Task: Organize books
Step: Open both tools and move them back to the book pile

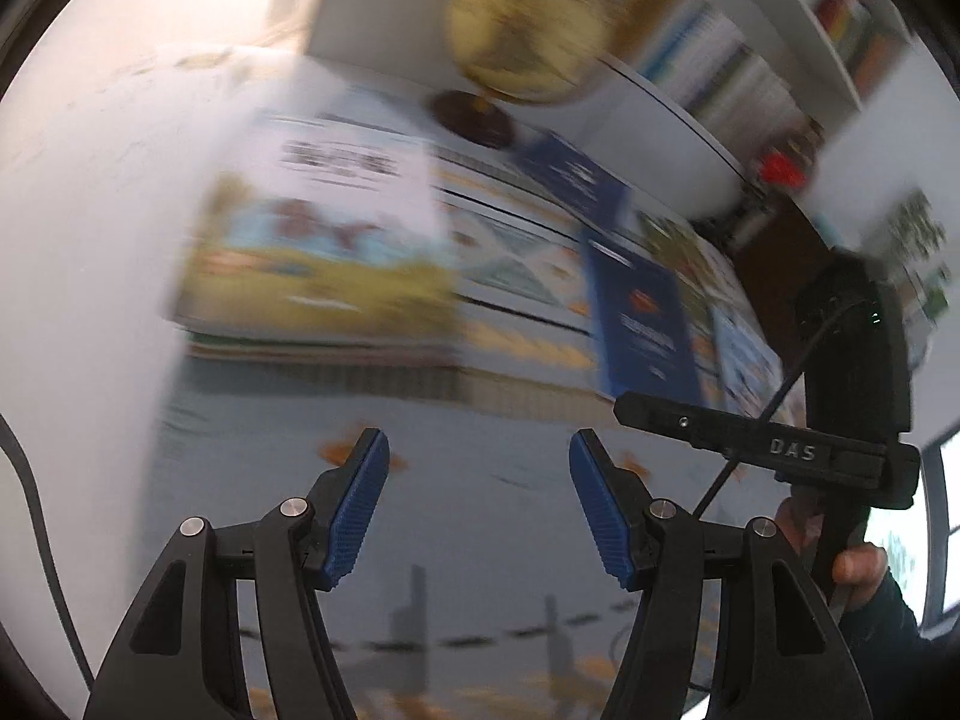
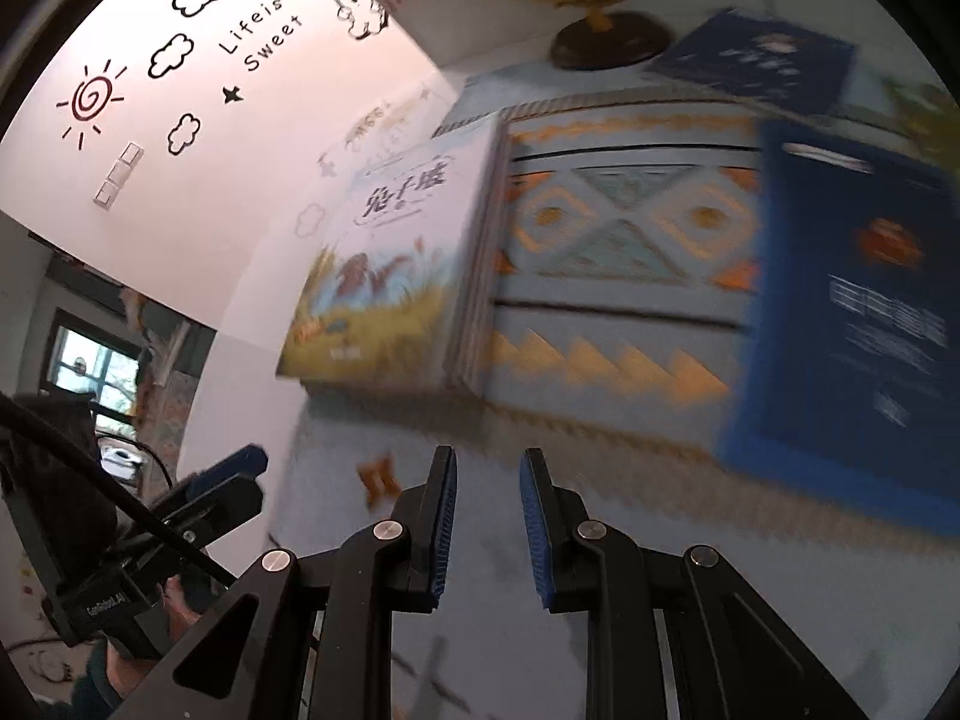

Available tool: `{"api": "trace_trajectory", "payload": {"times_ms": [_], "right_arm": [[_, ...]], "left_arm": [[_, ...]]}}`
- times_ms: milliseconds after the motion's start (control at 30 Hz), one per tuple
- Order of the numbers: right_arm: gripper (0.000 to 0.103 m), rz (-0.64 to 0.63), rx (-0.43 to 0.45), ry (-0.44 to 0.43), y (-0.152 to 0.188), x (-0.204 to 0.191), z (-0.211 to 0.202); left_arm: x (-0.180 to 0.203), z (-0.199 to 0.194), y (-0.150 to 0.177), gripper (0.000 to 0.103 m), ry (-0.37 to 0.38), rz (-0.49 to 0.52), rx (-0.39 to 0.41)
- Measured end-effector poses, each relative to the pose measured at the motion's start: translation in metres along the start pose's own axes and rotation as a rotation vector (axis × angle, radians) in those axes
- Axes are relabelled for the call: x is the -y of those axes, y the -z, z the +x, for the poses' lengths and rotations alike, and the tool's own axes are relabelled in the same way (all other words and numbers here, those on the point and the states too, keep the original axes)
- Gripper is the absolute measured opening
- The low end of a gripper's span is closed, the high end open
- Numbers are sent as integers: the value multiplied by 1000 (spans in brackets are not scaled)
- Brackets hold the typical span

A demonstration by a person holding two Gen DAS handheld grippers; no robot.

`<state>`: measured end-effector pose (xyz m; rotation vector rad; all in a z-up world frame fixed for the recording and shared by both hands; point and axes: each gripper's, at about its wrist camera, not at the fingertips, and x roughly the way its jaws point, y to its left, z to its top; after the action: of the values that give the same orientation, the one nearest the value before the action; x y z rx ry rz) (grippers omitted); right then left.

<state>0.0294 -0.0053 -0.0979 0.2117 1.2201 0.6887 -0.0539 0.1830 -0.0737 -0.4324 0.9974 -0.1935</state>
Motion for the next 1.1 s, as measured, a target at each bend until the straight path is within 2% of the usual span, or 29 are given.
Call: {"api": "trace_trajectory", "payload": {"times_ms": [100,167,200,400,633,700,767,967,1100], "right_arm": [[23,52,63,4,28,19,-46],[37,81,110,15,47,35,-79],[50,98,144,29,60,45,-99],[51,183,240,71,118,81,-175],[51,240,321,119,176,109,-223],[51,264,329,116,181,115,-228],[51,280,338,111,180,120,-229],[51,261,320,208,156,132,-210],[51,187,305,251,114,135,-189]], "left_arm": [[43,8,16,61,45,44,-21],[69,11,27,61,70,72,-32],[84,12,35,61,88,88,-39],[153,14,81,64,156,167,-70],[199,10,106,67,172,241,-81],[203,13,103,77,158,254,-88],[202,22,94,81,151,259,-103],[177,64,54,81,117,193,-131],[160,84,19,81,115,152,-106]]}}
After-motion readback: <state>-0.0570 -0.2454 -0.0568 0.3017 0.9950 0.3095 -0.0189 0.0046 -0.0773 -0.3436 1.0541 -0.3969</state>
